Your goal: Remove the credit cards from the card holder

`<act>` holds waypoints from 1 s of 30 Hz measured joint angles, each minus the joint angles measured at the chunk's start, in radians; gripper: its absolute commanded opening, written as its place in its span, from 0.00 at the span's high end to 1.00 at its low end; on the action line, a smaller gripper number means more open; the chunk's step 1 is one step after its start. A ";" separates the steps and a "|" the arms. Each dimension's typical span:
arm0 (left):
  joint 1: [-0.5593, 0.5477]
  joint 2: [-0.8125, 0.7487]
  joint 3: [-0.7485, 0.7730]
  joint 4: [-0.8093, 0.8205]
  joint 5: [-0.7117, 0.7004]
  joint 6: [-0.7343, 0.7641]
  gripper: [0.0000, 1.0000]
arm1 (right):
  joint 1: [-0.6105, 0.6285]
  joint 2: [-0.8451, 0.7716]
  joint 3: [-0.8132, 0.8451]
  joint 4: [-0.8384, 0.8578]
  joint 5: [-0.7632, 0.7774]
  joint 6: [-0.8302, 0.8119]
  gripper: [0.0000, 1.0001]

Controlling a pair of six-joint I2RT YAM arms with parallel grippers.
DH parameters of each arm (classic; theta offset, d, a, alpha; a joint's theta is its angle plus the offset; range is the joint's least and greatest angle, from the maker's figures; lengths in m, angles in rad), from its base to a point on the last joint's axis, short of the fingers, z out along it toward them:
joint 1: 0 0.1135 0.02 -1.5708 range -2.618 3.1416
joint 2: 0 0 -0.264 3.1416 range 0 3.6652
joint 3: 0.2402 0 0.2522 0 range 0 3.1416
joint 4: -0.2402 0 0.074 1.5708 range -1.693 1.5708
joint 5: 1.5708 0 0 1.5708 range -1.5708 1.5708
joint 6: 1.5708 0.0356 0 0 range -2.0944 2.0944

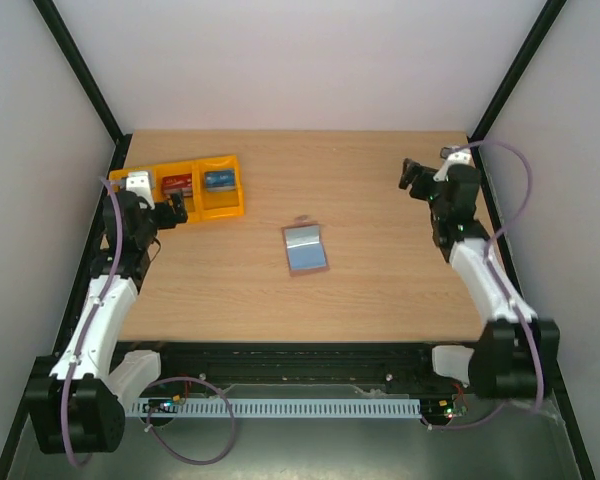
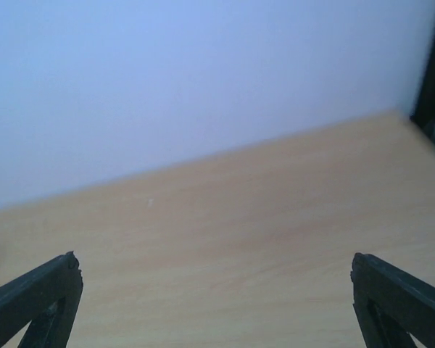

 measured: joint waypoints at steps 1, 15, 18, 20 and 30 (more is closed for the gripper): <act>0.003 -0.001 -0.018 0.016 -0.045 -0.029 0.00 | 0.005 -0.065 -0.041 0.040 0.050 -0.013 0.01; 0.020 0.003 -0.500 0.577 -0.528 -0.052 0.00 | 0.011 -0.342 -0.878 0.768 0.443 -0.054 0.01; 0.021 0.056 -0.615 0.761 -0.539 -0.063 0.01 | 0.011 -0.202 -0.905 0.941 0.446 -0.044 0.01; 0.028 0.106 -0.677 0.887 -0.518 -0.069 0.00 | 0.011 -0.098 -0.900 1.040 0.446 -0.050 0.01; 0.014 0.428 -0.596 1.234 -0.344 -0.081 0.01 | 0.010 0.183 -0.763 1.194 0.389 -0.091 0.01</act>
